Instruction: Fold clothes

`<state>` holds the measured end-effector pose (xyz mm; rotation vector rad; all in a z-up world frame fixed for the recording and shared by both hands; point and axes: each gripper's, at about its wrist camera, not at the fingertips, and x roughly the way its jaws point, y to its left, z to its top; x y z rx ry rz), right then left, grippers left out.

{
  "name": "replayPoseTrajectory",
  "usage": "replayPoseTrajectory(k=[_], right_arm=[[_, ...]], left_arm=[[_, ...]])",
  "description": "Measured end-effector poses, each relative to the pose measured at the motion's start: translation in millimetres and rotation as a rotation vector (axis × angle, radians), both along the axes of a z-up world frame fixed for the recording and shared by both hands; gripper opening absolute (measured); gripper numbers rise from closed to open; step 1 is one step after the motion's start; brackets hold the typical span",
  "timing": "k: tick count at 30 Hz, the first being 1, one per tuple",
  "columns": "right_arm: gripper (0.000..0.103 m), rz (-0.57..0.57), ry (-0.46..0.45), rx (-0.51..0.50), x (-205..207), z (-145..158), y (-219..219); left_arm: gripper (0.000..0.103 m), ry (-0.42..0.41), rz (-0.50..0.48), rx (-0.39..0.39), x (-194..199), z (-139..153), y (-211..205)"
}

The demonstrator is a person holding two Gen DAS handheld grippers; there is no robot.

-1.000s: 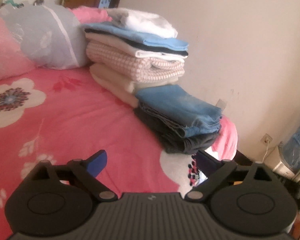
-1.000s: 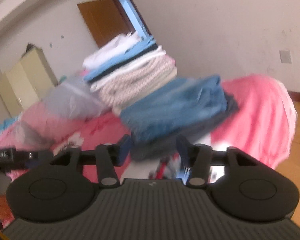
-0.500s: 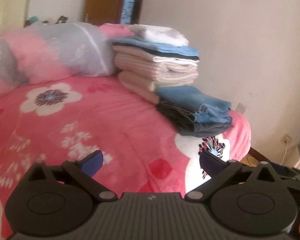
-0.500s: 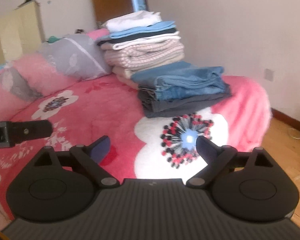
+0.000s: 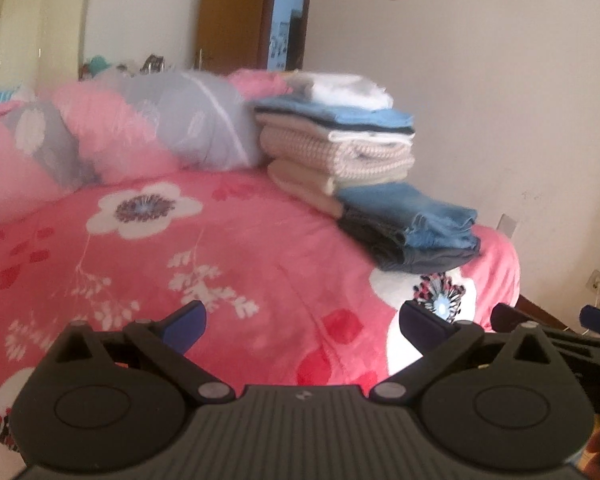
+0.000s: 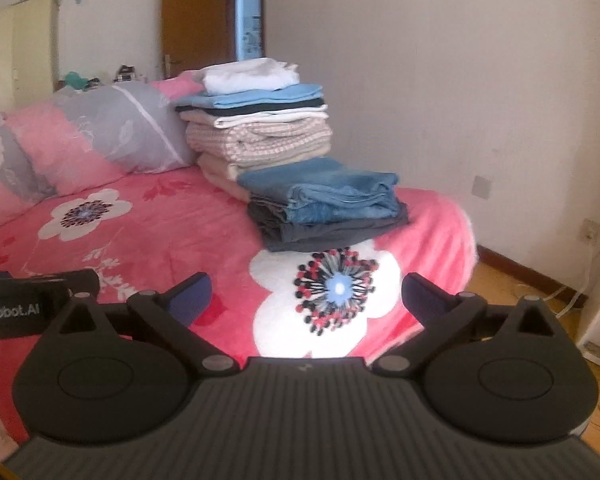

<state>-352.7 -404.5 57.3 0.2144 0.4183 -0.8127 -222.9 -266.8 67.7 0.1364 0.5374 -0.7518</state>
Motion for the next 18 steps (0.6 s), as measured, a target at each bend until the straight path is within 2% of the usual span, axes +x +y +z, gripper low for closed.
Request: replayPoseTrajectory(k=[7,12,18], right_arm=[[0.102,-0.08,-0.001,0.007,-13.3,1.8,1.6],[0.102,-0.113,0.002,0.031,-17.7,0.5,-0.5],[0.102,-0.113,0.009,0.031,-17.4,-1.7,0.7]], left_arm=[[0.103,-0.066,0.022,0.005,-15.3,5.3,0.1],[0.103,-0.029,0.031,-0.011,-14.0,4.4,1.1],[0.103,-0.037,0.053,-0.014,-14.8,4.5,2.7]])
